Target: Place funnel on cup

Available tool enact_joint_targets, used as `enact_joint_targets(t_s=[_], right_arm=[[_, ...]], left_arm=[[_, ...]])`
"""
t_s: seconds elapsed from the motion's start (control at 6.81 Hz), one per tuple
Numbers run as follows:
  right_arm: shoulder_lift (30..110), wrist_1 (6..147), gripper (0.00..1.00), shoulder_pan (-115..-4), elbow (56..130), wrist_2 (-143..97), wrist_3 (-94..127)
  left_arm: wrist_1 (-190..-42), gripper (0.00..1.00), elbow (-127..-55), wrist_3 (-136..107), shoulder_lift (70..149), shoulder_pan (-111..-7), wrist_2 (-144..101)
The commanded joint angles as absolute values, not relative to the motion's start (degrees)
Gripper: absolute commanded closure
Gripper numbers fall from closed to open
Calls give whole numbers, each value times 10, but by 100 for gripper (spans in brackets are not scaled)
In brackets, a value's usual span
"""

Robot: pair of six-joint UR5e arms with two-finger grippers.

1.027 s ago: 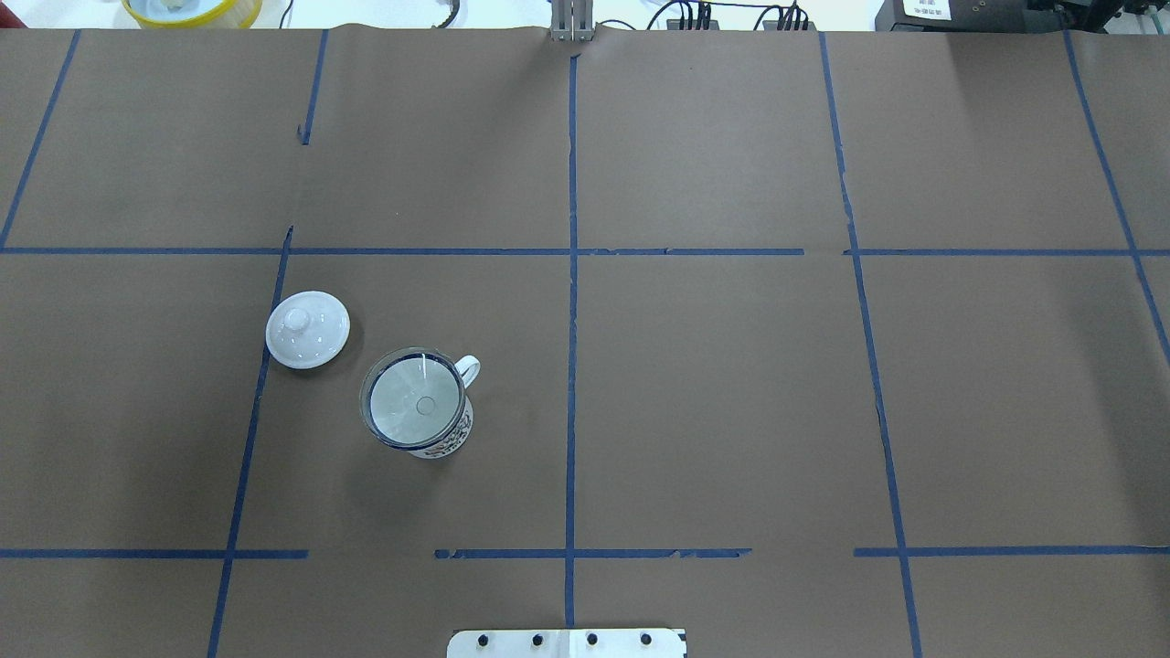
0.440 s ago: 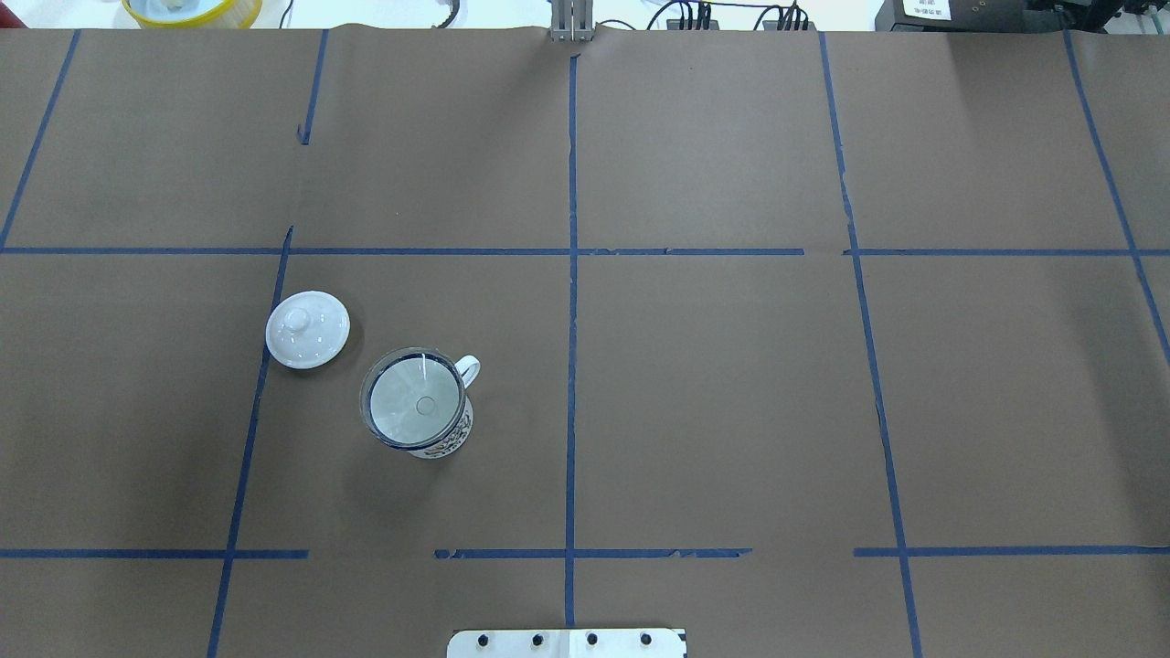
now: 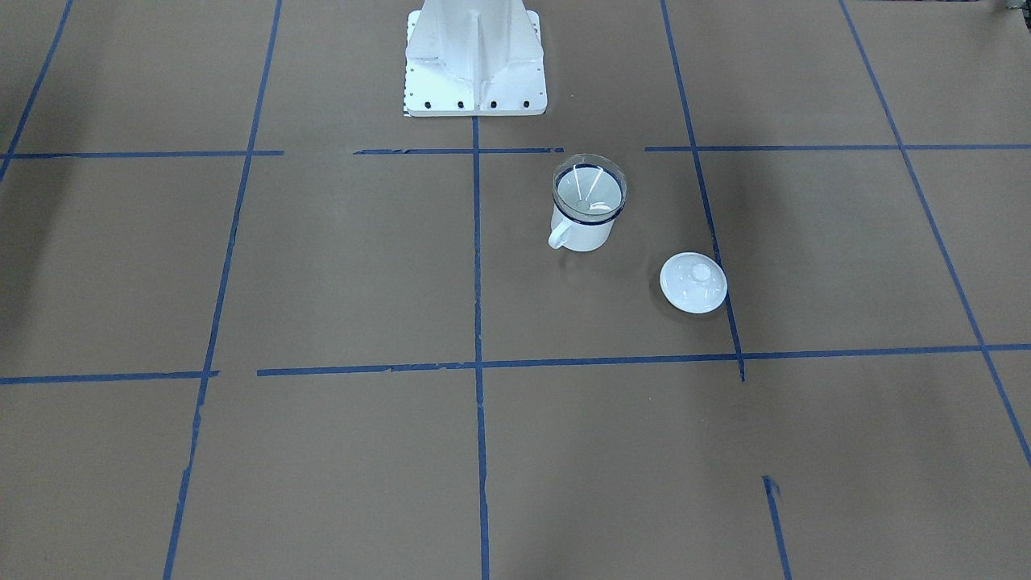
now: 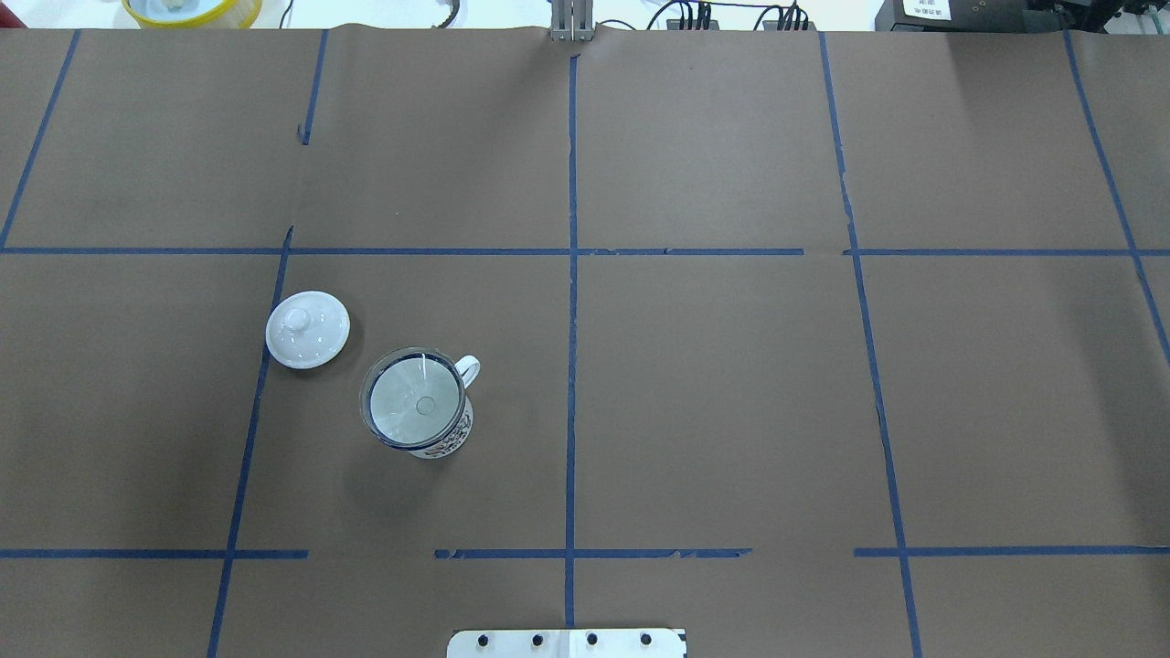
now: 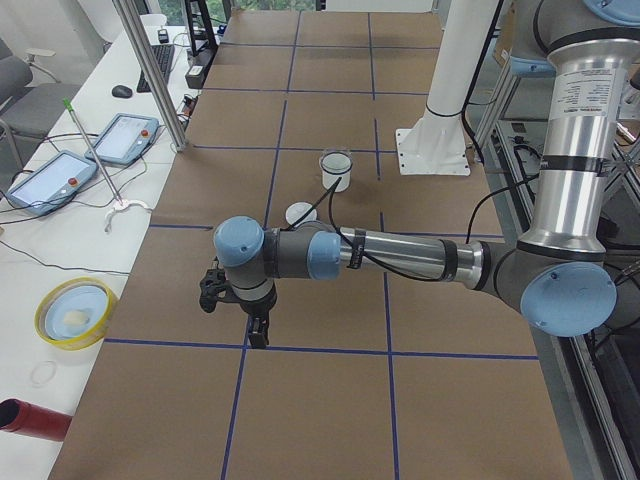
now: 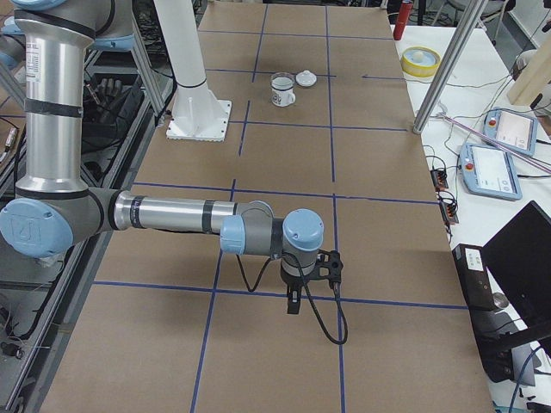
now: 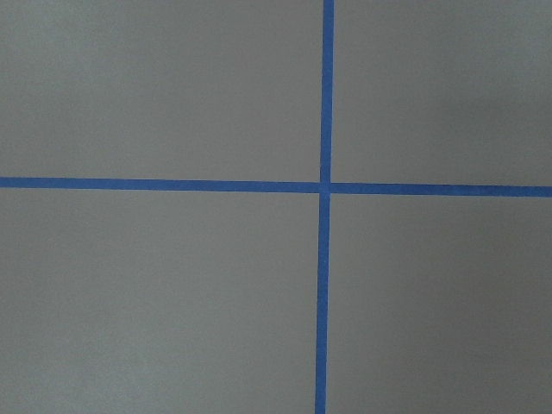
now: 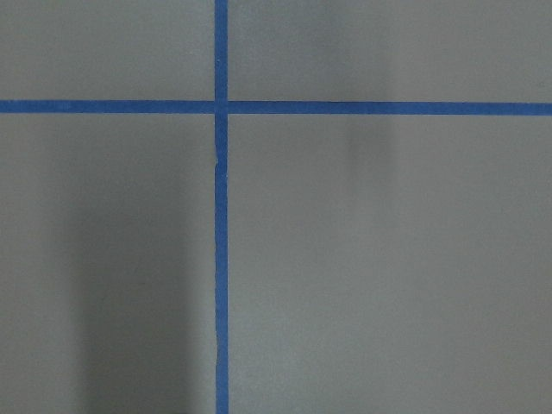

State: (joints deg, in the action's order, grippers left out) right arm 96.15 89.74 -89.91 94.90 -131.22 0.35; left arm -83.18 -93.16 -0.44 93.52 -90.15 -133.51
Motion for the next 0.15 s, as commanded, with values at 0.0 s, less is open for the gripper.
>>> enact_joint_targets(t_s=[0.0], right_arm=[[962, 897, 0, -899, 948, -1312, 4]], left_arm=[[-831, 0, -933, -4, 935, -901, -1334]])
